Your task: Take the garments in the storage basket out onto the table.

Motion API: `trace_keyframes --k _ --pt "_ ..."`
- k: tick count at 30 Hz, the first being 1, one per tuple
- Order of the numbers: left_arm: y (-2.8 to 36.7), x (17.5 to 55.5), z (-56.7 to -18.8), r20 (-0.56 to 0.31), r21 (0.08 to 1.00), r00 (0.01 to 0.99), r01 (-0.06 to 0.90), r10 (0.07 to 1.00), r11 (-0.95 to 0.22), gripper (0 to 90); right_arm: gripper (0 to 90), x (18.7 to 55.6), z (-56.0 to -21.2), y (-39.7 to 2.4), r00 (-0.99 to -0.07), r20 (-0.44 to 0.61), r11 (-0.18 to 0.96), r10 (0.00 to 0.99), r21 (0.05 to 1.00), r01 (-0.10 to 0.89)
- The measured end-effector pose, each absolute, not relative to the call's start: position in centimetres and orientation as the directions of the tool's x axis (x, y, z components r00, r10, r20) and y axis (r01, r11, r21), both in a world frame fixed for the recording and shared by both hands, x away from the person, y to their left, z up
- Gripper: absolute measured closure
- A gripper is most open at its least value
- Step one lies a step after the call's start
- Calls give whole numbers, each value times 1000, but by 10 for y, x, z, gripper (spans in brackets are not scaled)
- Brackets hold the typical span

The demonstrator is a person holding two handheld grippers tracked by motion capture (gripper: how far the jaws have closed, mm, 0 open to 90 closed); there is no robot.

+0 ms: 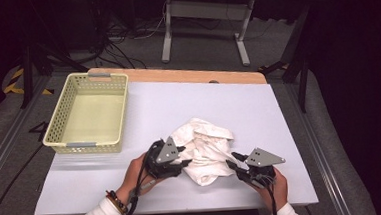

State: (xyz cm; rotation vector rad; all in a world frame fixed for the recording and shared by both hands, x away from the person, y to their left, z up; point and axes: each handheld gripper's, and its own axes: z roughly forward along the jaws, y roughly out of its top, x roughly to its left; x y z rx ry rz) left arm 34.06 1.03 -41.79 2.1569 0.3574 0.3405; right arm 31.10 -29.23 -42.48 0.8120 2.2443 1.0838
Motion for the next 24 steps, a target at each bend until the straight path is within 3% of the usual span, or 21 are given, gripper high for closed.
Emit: trace_keyframes --k 2,9,14,22,24 --pt "-1 334 -425 116 803 934 112 338 -585 465 498 312 -423 -293 -674 -194 491 713 825 281" --pt "-29 330 -453 79 733 964 117 255 -670 463 407 322 -407 -301 -633 -203 432 747 873 229" --pt "-32 336 -460 64 728 959 144 276 -670 502 349 352 -403 -296 -647 -201 458 735 851 256" --pt "-33 337 -460 75 719 963 128 260 -683 789 351 405 -410 -275 -697 -214 542 684 789 290" --pt "-30 338 -460 77 718 966 119 248 -686 828 404 416 -419 -269 -702 -205 554 682 772 312"
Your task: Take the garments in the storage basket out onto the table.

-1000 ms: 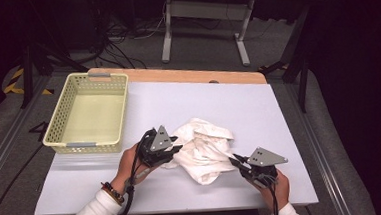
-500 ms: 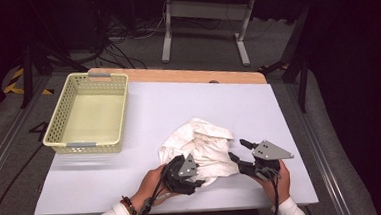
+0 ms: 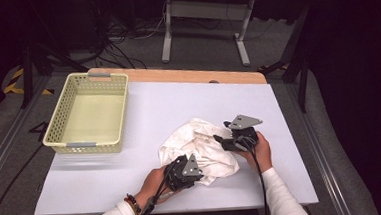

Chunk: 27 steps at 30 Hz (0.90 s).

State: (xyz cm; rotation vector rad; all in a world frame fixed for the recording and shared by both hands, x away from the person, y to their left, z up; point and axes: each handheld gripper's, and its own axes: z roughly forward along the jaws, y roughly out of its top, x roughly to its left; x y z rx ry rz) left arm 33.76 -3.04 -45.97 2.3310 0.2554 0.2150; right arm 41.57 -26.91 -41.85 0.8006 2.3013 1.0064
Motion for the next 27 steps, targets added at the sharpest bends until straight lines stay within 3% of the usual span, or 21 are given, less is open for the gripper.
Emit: trace_keyframes --k 1,2,5,6,15,18,27 --pt "-29 338 -459 80 715 968 111 239 -690 843 525 423 -427 -266 -708 -184 556 682 760 337" --pt "-27 338 -458 81 711 968 110 237 -694 843 525 423 -427 -266 -708 -184 556 682 760 337" --pt "-19 337 -455 111 703 970 78 217 -707 848 833 426 -434 -265 -705 -184 568 685 740 359" --pt "-14 335 -453 130 710 967 63 218 -701 848 865 425 -435 -266 -697 -195 575 690 732 365" --pt "29 339 -431 237 752 914 43 331 -658 850 881 404 -407 -315 -531 -222 453 818 817 357" --pt "41 342 -423 262 766 887 47 379 -641 852 881 388 -395 -344 -462 -186 374 867 855 358" --pt "56 351 -414 293 770 848 65 442 -634 850 878 360 -389 -380 -399 -140 302 906 876 377"
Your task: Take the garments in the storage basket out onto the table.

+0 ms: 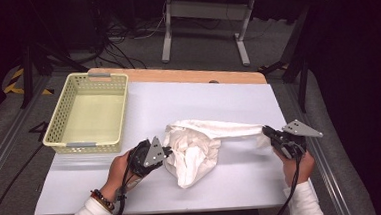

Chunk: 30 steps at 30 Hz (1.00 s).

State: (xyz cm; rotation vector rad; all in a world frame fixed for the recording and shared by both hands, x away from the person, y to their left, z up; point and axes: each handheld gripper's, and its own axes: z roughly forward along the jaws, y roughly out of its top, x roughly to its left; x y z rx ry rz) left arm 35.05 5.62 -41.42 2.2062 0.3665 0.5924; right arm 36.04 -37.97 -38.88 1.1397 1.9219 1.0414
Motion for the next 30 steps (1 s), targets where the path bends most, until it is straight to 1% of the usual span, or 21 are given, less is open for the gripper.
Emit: trace_keyframes --k 7,15,18,21,23,24,25,26,28,29,30 --pt "61 356 -415 276 768 843 96 462 -633 846 876 358 -392 -386 -384 -132 290 914 874 390" --pt "62 360 -418 251 780 830 132 498 -612 825 867 367 -406 -378 -377 -158 318 913 854 413" --pt "63 361 -419 228 794 832 142 506 -591 823 845 372 -412 -375 -383 -168 337 908 837 431" --pt "62 362 -420 224 795 828 150 514 -587 795 760 375 -416 -373 -381 -183 354 906 822 447" --pt "60 363 -420 231 795 823 147 518 -588 748 700 375 -416 -372 -386 -186 358 903 823 441" --pt "58 365 -421 221 798 826 152 518 -583 714 591 375 -415 -371 -378 -193 356 906 829 431" --pt "56 366 -421 218 800 825 154 521 -579 714 591 375 -415 -371 -378 -193 356 906 829 431" --pt "53 368 -422 220 800 822 156 525 -579 687 579 375 -414 -371 -391 -188 358 901 831 425" --pt "47 373 -424 217 803 818 161 532 -574 648 554 375 -412 -368 -431 -182 368 884 840 398" --pt "42 378 -425 201 814 811 174 549 -555 620 525 377 -411 -365 -452 -182 376 873 841 389" --pt "40 381 -425 191 818 807 184 559 -544 592 513 380 -410 -360 -495 -169 389 852 837 384"
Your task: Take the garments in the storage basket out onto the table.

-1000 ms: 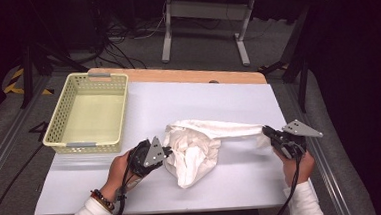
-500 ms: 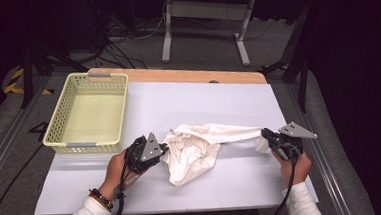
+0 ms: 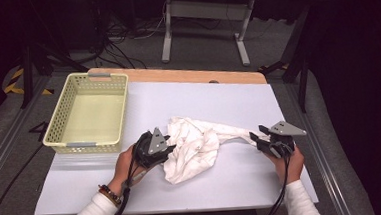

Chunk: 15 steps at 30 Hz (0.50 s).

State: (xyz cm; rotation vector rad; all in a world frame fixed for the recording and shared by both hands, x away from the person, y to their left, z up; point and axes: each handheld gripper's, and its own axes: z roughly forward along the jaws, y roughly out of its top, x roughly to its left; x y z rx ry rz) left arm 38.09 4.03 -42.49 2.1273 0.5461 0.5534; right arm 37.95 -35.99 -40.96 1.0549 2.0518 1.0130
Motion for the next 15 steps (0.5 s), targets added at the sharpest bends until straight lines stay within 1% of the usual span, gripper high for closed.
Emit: trace_keyframes --k 2,3,4,6,7,9,11,13,14,15 --pt "36 390 -427 146 830 795 225 588 -510 547 511 382 -409 -351 -533 -183 414 826 839 353" --pt "33 397 -429 135 829 787 243 603 -503 543 498 385 -409 -344 -568 -180 431 803 834 345" --pt "31 400 -431 134 828 777 254 615 -501 532 493 390 -410 -335 -602 -190 465 775 816 342" --pt "27 411 -438 131 804 761 294 636 -517 523 492 396 -413 -323 -620 -216 505 754 795 337" --pt "26 416 -442 130 791 755 312 643 -527 518 483 403 -417 -317 -649 -207 526 732 778 344" --pt "26 423 -449 105 772 749 353 654 -529 519 479 414 -425 -309 -659 -200 544 725 753 369" --pt "28 427 -454 79 761 749 381 658 -525 524 478 421 -430 -305 -675 -168 541 718 745 390" --pt "29 430 -457 49 755 751 404 659 -517 539 480 427 -434 -301 -674 -166 543 720 739 399" --pt "29 432 -459 35 751 756 412 653 -517 567 491 433 -438 -298 -678 -147 537 720 738 409" --pt "28 433 -460 23 747 756 421 654 -514 567 491 433 -438 -298 -678 -147 537 720 738 409"
